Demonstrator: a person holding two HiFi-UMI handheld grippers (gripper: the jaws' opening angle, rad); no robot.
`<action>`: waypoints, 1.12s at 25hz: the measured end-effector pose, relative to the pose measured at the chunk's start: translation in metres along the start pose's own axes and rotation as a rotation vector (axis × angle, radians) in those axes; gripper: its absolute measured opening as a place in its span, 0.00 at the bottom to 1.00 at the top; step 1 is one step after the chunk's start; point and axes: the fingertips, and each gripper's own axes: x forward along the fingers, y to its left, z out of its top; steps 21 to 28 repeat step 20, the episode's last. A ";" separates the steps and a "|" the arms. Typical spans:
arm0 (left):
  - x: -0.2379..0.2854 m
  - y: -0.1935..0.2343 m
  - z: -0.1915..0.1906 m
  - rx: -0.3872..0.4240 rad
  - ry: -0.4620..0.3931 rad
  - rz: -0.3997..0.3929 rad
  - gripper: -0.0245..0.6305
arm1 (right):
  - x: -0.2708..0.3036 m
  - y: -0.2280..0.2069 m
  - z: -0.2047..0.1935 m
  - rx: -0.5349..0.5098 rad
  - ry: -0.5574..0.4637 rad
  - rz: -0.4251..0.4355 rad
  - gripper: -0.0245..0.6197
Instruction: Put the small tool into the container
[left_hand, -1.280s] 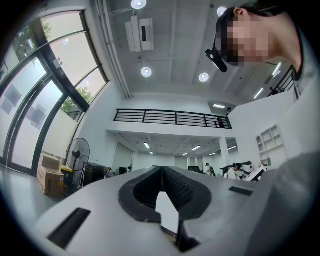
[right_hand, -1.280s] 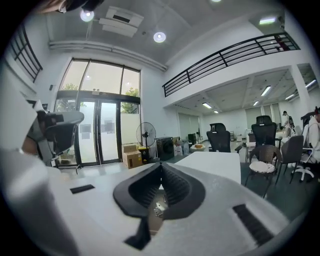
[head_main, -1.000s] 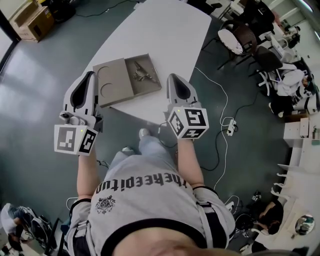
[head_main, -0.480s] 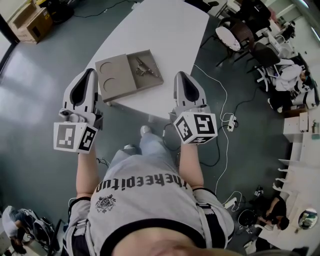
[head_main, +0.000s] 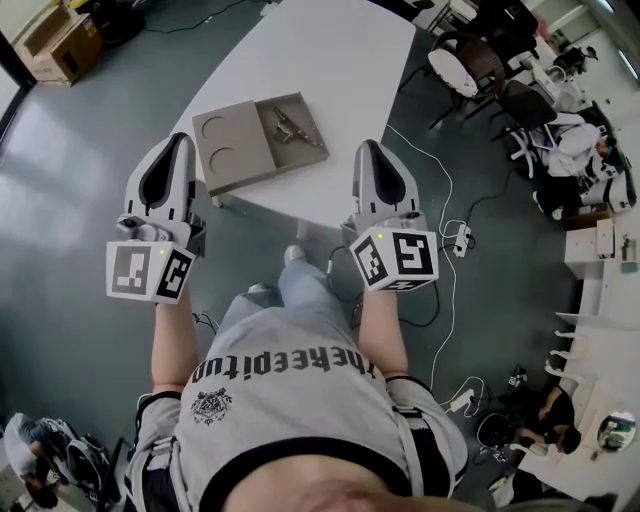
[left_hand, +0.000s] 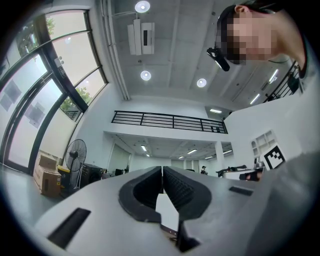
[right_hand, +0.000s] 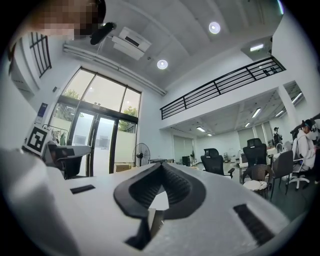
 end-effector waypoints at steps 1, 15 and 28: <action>-0.001 0.000 0.000 0.000 0.001 -0.001 0.06 | -0.001 0.000 0.000 0.005 -0.003 -0.002 0.03; 0.000 -0.002 -0.001 -0.017 -0.006 -0.021 0.06 | -0.004 0.000 0.002 0.026 -0.012 -0.009 0.03; 0.005 -0.004 -0.004 -0.022 -0.006 -0.027 0.06 | 0.000 -0.003 0.000 0.027 -0.010 -0.007 0.03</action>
